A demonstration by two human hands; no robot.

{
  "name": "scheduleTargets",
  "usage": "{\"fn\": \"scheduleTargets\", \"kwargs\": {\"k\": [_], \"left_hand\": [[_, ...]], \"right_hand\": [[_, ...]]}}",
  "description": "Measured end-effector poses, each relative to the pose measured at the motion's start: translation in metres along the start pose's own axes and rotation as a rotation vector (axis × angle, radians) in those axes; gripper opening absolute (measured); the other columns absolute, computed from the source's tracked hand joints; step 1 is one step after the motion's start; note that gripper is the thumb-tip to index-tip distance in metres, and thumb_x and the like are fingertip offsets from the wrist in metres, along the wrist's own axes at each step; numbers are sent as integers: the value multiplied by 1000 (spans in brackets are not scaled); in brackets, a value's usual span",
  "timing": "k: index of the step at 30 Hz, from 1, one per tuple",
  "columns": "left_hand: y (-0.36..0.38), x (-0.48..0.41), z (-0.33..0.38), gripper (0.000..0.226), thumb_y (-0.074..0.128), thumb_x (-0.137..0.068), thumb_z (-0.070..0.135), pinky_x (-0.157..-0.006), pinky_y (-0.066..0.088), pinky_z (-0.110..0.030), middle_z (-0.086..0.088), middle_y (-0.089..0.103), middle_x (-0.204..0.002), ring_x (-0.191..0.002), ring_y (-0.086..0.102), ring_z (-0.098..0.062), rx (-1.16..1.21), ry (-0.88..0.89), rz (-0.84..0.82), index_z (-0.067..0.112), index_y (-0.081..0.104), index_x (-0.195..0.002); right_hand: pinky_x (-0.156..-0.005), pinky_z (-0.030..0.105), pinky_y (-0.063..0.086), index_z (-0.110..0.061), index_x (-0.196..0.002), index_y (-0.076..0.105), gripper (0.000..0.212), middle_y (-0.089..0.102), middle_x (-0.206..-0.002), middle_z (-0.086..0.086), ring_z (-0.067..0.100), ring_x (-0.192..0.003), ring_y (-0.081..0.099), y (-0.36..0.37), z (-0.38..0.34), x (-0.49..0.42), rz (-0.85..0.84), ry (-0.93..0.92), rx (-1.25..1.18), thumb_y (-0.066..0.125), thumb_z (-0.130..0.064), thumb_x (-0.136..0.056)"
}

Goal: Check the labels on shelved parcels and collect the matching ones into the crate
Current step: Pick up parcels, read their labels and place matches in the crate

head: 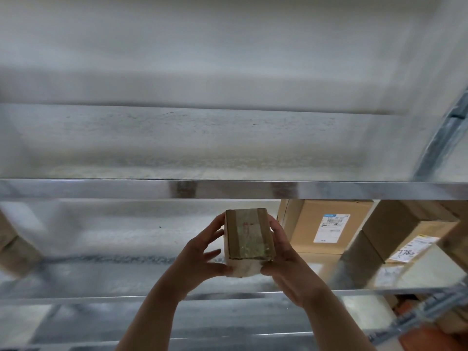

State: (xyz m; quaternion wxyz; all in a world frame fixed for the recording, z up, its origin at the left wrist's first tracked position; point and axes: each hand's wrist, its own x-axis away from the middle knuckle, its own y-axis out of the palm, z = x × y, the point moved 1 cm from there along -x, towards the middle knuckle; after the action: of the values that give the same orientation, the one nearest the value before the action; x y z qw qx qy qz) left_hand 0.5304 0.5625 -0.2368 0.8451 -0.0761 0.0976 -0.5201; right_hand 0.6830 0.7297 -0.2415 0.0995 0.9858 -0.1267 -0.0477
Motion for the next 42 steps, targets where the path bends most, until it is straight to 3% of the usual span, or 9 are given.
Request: {"fn": "scheduleTargets", "kwargs": {"k": [3,8,13,17,21,27,31,36,42], "left_hand": [[-2,0,-2,97,88,-78,13,-112,48,-49,7,53,-153,-140,52,-16,125,-22,17,40,38,-157],[3,-2,-3,85,79,-67,55,-93,61,-41,-2,68,-130,-113,72,-25,270,-176,124,47,47,-145],[14,-8,3,59,62,-85,67,-88,63,-53,4,68,-131,-91,78,-33,255,-304,169,47,51,-140],[21,-11,4,82,59,-71,91,-88,60,-62,-2,76,-119,-92,75,-47,352,-442,184,33,68,-128],[23,-13,5,101,53,-59,102,-83,64,-52,-12,76,-116,-88,77,-43,329,-518,182,25,76,-119],[22,-12,2,87,46,-81,84,-63,57,-32,-13,78,-94,-71,72,-27,360,-590,149,9,78,-109],[20,-13,4,86,50,-85,81,-60,58,-30,-16,76,-89,-67,71,-27,376,-628,161,3,76,-109],[17,-15,5,85,52,-87,78,-59,59,-31,-19,75,-95,-69,73,-29,417,-659,170,1,73,-117],[19,-18,8,64,51,-97,61,-107,51,-59,-23,66,-135,-122,66,-44,786,-596,130,12,66,-136]], "right_hand": [[-99,53,54,-34,-155,44,94,58,-143,20,44,-134,52,-1,3,0,58,47,-19,61,7,-72],[-111,65,47,-20,-137,66,44,69,-130,19,42,-125,63,4,4,-2,189,114,40,56,-27,-95],[-111,64,48,-34,-146,58,59,68,-141,6,32,-131,64,7,2,-5,220,153,115,44,-65,-98],[-108,51,53,-32,-140,64,65,73,-133,3,25,-124,70,10,-1,-7,232,225,74,34,-74,-100],[-70,28,64,-14,-122,66,65,83,-92,2,15,-83,80,9,-10,-16,292,358,-83,19,-55,-106],[-77,43,60,-12,-113,78,111,78,-112,20,35,-99,74,1,3,-23,404,576,99,36,-97,-54],[-71,39,60,-11,-107,80,110,77,-106,20,29,-81,72,2,5,-25,420,628,136,33,-98,-57],[-72,38,60,-9,-114,76,110,75,-116,21,30,-94,72,2,3,-25,387,636,153,34,-93,-58],[-92,48,61,-20,-143,58,87,75,-118,6,30,-105,75,8,-4,-28,413,405,73,67,-77,-77]]}}
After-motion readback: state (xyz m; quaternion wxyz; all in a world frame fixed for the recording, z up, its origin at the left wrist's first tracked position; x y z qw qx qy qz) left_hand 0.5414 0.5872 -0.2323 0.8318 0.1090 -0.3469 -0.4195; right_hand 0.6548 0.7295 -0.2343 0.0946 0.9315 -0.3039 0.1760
